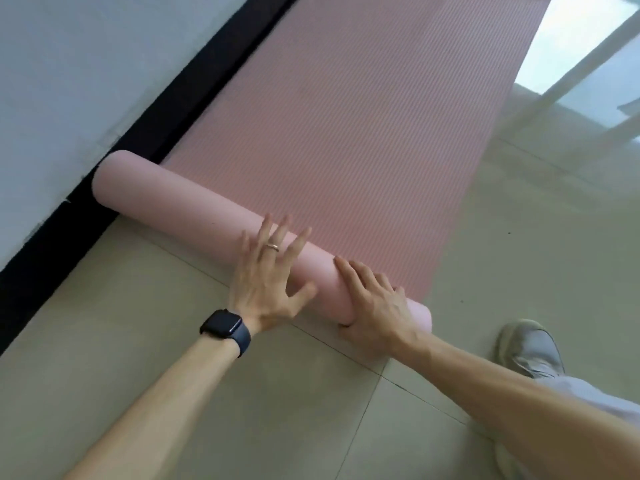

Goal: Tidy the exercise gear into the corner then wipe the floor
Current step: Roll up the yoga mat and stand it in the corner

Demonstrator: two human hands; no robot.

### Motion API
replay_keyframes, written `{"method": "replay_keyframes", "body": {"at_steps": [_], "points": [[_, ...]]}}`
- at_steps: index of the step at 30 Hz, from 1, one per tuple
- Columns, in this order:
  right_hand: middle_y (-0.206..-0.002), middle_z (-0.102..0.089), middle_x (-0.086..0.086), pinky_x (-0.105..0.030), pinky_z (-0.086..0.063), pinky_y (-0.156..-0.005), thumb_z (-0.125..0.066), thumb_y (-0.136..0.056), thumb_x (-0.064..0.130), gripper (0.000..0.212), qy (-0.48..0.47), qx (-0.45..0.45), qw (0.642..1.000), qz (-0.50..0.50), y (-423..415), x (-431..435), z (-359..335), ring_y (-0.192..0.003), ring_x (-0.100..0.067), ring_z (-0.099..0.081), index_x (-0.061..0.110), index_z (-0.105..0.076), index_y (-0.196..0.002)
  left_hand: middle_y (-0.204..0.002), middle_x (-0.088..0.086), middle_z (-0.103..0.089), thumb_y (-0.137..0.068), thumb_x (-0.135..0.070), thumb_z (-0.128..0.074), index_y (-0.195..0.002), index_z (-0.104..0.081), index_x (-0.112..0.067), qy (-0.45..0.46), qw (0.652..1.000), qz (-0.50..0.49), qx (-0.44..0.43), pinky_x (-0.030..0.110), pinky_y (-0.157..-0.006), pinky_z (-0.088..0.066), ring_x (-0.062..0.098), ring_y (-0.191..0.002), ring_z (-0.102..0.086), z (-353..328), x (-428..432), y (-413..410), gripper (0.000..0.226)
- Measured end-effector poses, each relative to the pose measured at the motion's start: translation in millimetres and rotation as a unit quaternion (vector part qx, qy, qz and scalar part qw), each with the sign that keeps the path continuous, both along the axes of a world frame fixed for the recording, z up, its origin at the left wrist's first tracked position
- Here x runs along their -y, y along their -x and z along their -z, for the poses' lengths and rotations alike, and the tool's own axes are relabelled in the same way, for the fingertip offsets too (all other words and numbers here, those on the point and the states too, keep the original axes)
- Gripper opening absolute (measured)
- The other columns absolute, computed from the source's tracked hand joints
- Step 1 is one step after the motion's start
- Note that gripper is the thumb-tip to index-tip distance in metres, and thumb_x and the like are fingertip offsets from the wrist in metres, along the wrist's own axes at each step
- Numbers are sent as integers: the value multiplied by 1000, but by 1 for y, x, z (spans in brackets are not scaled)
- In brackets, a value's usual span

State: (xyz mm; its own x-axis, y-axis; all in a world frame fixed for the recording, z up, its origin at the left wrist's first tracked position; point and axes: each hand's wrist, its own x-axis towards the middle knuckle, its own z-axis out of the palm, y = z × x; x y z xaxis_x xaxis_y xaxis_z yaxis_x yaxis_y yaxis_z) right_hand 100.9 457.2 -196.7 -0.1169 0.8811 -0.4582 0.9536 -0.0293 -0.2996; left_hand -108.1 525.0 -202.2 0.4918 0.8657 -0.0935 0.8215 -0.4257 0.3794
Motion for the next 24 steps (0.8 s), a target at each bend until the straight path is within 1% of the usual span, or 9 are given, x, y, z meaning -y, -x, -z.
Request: {"method": "replay_keyframes", "body": {"at_steps": [2, 5, 7, 10, 13, 17, 19, 21, 24], "points": [[-150, -30, 13, -53, -46, -89, -69, -61, 51, 111, 22, -43, 999, 16, -11, -8, -6, -122, -25, -44, 43, -5, -152, -166, 2, 13, -76, -84, -44, -156, 6, -37, -34, 977, 155, -146, 74, -112, 1, 32, -151, 16, 1, -9, 25, 105], [-135, -47, 14, -49, -46, -94, -69, -57, 55, 104, 59, -95, 993, 48, -24, -24, -5, -118, -22, -50, 49, -16, -146, -165, 10, 12, -78, -61, -68, -148, 27, -44, -31, 944, 205, -255, 75, -107, 5, 37, -150, 14, 10, -45, 22, 119], [-133, -47, 13, -44, -38, -99, -69, -56, 60, 100, 55, -63, 995, 61, -31, -40, -5, -121, -21, -44, 47, -23, -144, -161, 14, -20, -72, -42, -79, -148, 19, -47, -46, 940, 189, -279, 69, -110, -10, 37, -148, -15, 10, -65, 4, 123], [-149, -28, -2, -59, -25, -109, -64, -56, 68, 111, 1, 17, 996, 84, -30, -44, -7, -135, -29, -31, 34, -15, -150, -137, 7, -51, -65, -39, -78, -144, -6, -50, -57, 936, 194, -288, 53, -104, -30, 27, -123, -49, 1, -92, -23, 107], [-146, -27, -6, -65, -30, -102, -71, -55, 65, 127, -10, 92, 993, 78, -14, -17, -1, -132, -31, -33, 31, 3, -153, -113, 2, -59, -67, -35, -71, -136, -20, -52, -11, 935, 205, -290, 52, -99, -37, 26, -104, -58, -13, -103, -42, 88], [-122, -51, 0, -50, -45, -86, -69, -65, 46, 92, -23, 69, 995, 75, -23, -19, -11, -105, -30, -54, 39, -19, -142, -96, -1, -53, -66, -38, -73, -138, -26, -50, 103, 920, 203, -318, 41, -88, -42, 26, -92, -62, -30, -103, -47, 87], [-107, -59, 7, -46, -52, -79, -70, -62, 48, 79, 51, -23, 996, 77, -34, -21, -18, -92, -26, -59, 45, -31, -131, -100, 0, -57, -58, -37, -77, -141, -25, -51, 202, 907, 182, -321, 35, -77, -48, 26, -90, -61, -35, -96, -43, 99], [-103, -61, 10, -40, -52, -76, -76, -57, 49, 81, 143, -66, 985, 73, -40, -20, -18, -90, -22, -58, 47, -35, -126, -127, 10, -53, -55, -43, -78, -143, -17, -50, 211, 908, 190, -309, 45, -93, -50, 31, -113, -56, -37, -80, -32, 108], [-121, -47, 7, -42, -40, -91, -79, -53, 51, 92, 159, -46, 984, 66, -43, -29, -6, -113, -20, -40, 46, -37, -134, -161, 15, -13, -62, -57, -76, -149, 0, -41, 58, 924, 232, -299, 64, -116, -13, 34, -150, -12, -35, -52, 4, 117]]}}
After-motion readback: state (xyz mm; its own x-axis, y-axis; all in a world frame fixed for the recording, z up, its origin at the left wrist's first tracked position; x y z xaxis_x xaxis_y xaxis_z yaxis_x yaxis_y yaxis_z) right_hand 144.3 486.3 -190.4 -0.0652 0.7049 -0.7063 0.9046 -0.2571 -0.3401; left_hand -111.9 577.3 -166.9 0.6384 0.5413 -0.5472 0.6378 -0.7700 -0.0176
